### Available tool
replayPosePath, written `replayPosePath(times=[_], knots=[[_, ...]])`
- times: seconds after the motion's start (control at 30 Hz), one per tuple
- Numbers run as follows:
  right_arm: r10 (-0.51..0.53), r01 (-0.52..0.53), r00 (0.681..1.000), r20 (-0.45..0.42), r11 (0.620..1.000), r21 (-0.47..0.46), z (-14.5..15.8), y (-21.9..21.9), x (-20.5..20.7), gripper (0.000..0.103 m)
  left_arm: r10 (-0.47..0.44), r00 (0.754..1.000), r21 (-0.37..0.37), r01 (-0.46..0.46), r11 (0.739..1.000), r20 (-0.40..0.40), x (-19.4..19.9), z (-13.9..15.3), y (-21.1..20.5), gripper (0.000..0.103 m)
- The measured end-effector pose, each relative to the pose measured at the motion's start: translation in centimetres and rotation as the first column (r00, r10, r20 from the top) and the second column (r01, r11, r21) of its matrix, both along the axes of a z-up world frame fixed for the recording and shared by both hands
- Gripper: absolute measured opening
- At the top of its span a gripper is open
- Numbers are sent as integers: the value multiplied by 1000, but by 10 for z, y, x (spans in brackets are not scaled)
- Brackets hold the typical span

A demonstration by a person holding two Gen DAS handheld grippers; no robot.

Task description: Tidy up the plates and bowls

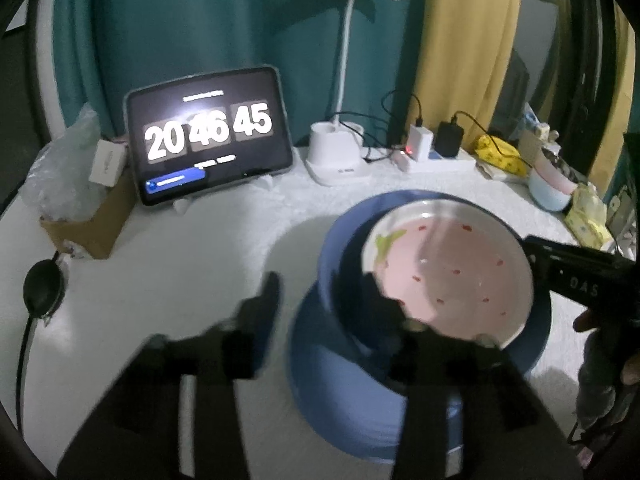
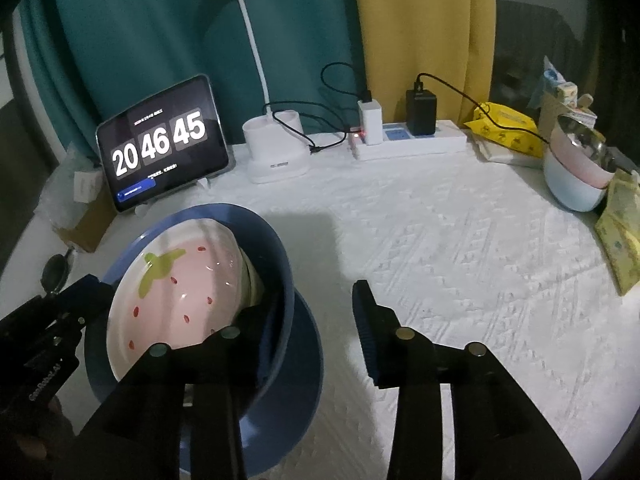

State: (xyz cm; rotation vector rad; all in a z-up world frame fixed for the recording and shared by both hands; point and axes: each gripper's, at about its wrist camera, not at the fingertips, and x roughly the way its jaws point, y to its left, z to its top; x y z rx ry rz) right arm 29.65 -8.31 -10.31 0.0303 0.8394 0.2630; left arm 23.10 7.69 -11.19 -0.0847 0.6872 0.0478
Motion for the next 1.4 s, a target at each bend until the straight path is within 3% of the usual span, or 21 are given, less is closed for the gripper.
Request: replayPosePath(times=[0.17, 0.93, 1.03, 1.4], knots=[[-5, 4, 1000, 28, 1000, 8, 10, -5, -10, 52, -13, 1000, -3, 13, 1000, 5, -8, 2, -4, 55], [-21, 22, 998, 64, 1000, -5, 22, -21, -57, 54, -52, 996, -3, 53, 999, 75, -61, 18, -27, 56], [-21, 21, 997, 71, 1000, -7, 24, -23, -66, 54, -57, 994, -7, 57, 998, 90, -67, 20, -30, 93], [-28, 30, 994, 108, 999, -15, 33, -37, -92, 55, -49, 992, 1, 49, 999, 118, -88, 28, -46, 93]])
